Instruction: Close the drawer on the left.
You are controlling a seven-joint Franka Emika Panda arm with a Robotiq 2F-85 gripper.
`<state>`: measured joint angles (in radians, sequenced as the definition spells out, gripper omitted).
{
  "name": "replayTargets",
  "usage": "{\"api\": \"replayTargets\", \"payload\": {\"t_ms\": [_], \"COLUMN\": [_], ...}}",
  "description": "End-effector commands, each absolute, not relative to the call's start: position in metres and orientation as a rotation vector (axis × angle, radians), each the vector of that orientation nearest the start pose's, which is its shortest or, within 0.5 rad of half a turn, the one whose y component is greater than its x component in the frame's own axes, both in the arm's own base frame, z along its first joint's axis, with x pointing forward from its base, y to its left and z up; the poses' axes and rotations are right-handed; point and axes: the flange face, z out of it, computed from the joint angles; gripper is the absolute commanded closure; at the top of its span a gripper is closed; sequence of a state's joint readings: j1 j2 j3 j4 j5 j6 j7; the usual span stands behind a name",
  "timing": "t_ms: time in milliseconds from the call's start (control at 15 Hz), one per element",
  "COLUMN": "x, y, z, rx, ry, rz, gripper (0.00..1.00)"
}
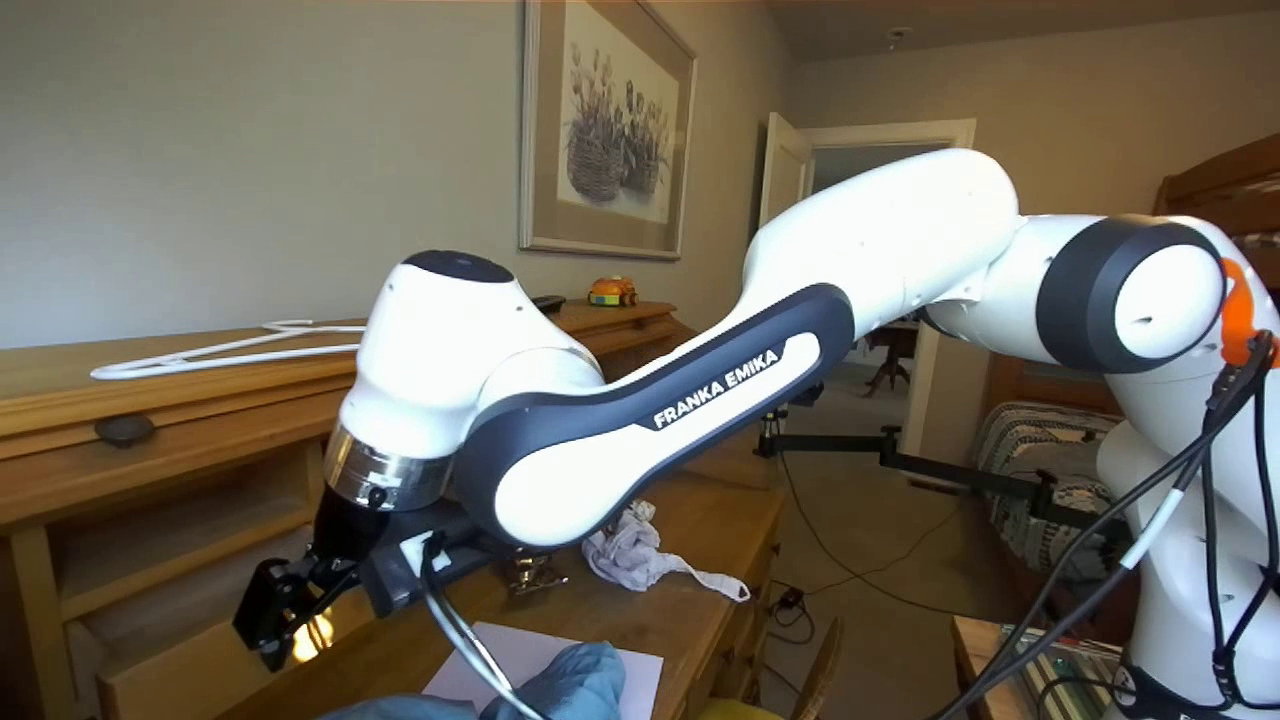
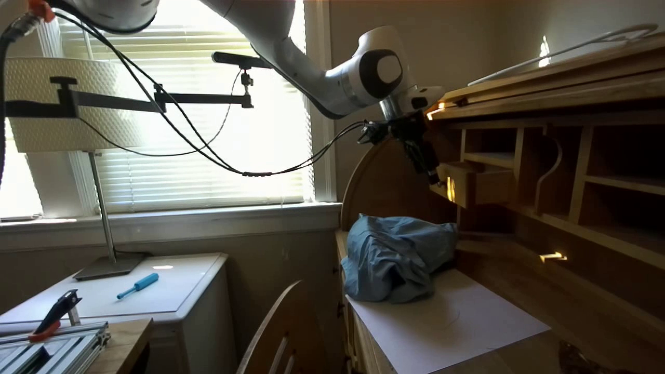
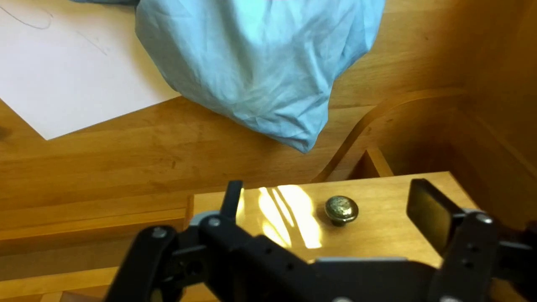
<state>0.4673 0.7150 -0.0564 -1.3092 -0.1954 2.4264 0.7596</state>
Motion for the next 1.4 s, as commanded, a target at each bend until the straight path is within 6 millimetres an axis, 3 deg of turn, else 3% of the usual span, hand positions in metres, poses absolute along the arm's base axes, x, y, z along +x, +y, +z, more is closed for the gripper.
{"api": "replayTargets", "payload": {"t_ms": [0,467,867,1333], "x": [0.714,0.710,0.727,0.732], "y": [0.329,0.329,0.321,0.322], "z": [0.353,0.352,0.335,0.321], "rx": [-2.995,-2.986,-2.987,-2.993], "ry": [0.184,0.200,0.266,0.292], "rz": [-0.811,-0.772,-0.918,-0.935], "gripper": [0.00,0.00,0.00,0.00]}}
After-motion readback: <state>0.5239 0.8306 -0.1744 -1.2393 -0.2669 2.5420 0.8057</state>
